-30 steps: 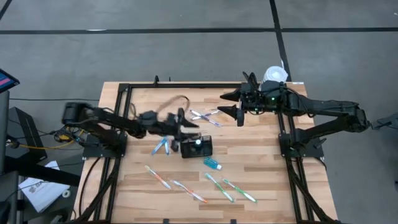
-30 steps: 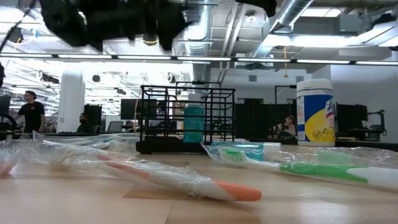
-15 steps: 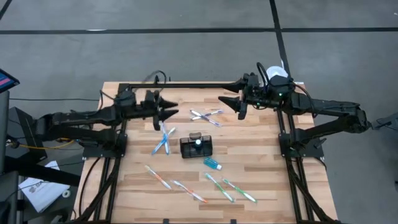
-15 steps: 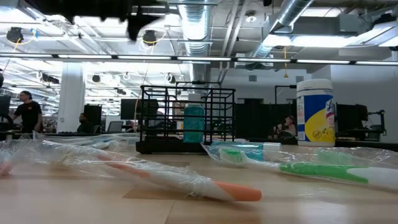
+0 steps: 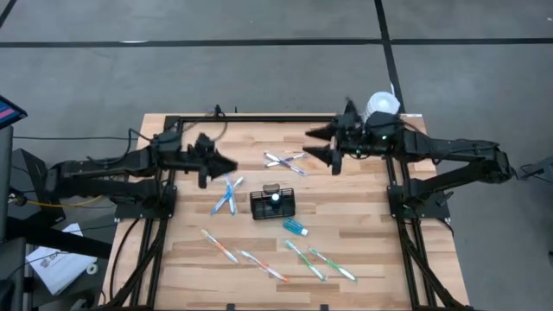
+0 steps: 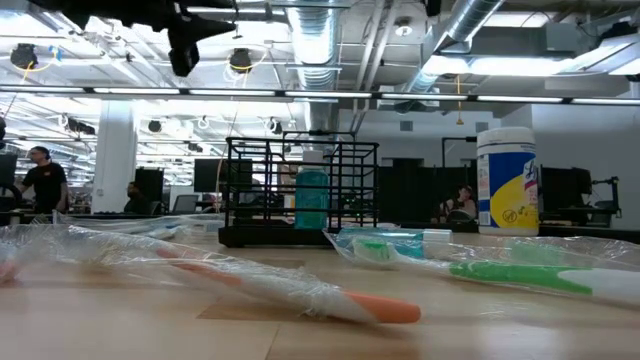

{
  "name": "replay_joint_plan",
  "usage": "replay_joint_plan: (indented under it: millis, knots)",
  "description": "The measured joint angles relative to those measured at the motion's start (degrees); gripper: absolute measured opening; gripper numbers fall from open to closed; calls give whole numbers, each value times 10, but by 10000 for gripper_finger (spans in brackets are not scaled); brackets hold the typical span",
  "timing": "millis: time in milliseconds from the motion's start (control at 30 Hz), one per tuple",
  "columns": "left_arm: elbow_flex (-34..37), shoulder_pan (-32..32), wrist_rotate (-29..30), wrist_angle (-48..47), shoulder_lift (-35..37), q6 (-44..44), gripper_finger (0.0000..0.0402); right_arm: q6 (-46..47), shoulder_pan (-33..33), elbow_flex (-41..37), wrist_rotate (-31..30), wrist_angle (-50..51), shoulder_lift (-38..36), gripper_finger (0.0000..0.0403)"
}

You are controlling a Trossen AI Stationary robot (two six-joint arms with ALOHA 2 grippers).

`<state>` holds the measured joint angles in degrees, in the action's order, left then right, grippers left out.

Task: Pick & Place toothbrushing station
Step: Put the blue mouthwash into the mesh organizer

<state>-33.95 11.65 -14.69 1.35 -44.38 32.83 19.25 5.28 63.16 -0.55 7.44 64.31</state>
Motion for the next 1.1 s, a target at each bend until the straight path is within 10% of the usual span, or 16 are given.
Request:
replay_joint_plan:
  millis: [367, 1100]
  knots:
    - [1, -123, 18, -9, -77, 4, 115, 162, -157, -49, 36, 282, 40, 275]
    - [0, -87, 52, 15, -77, -69, 111, 259, -165, -118, 95, 26, 311, 275]
